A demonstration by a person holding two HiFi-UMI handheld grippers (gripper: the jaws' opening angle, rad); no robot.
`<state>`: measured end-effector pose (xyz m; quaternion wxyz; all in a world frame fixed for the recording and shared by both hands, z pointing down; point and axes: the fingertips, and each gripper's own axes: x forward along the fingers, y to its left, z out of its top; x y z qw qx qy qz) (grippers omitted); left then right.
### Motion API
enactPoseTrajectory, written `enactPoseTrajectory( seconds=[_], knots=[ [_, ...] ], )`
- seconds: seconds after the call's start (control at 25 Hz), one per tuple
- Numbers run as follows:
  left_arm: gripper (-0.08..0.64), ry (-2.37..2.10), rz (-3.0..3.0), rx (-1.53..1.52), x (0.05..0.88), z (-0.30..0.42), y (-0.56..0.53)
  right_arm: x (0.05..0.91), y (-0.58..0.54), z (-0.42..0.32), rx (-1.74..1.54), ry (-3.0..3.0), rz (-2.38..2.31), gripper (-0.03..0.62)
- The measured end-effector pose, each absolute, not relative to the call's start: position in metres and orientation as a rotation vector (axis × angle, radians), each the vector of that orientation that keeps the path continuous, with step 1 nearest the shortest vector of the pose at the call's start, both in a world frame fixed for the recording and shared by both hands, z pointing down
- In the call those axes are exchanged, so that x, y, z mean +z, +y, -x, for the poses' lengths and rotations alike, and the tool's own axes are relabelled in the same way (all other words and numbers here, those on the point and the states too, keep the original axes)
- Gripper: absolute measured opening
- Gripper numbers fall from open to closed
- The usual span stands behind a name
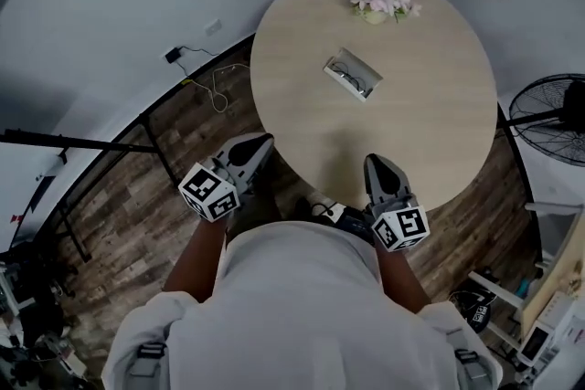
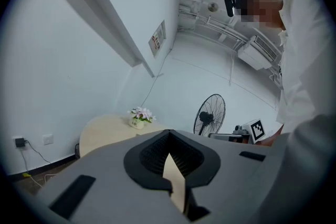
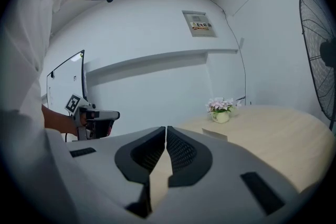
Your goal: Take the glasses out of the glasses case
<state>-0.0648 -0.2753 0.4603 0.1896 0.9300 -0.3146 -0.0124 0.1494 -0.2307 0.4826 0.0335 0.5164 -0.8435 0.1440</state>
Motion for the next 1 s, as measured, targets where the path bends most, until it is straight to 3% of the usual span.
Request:
enactPoseTrajectory(
  seconds=[0.56,1.0],
  knots=[
    [0.011,-0.536,-2.542,-0.083,0.493,0.123,-0.471,0.508,-0.368,-0.085,0.610,-2.303,-1.762,0.026],
    [0.011,-0.247,-2.485,-0.024,0.541,0.058,-0.520,0.538,-0.407,-0.105,0.598,-2.156,-1.685,0.048]
  ],
)
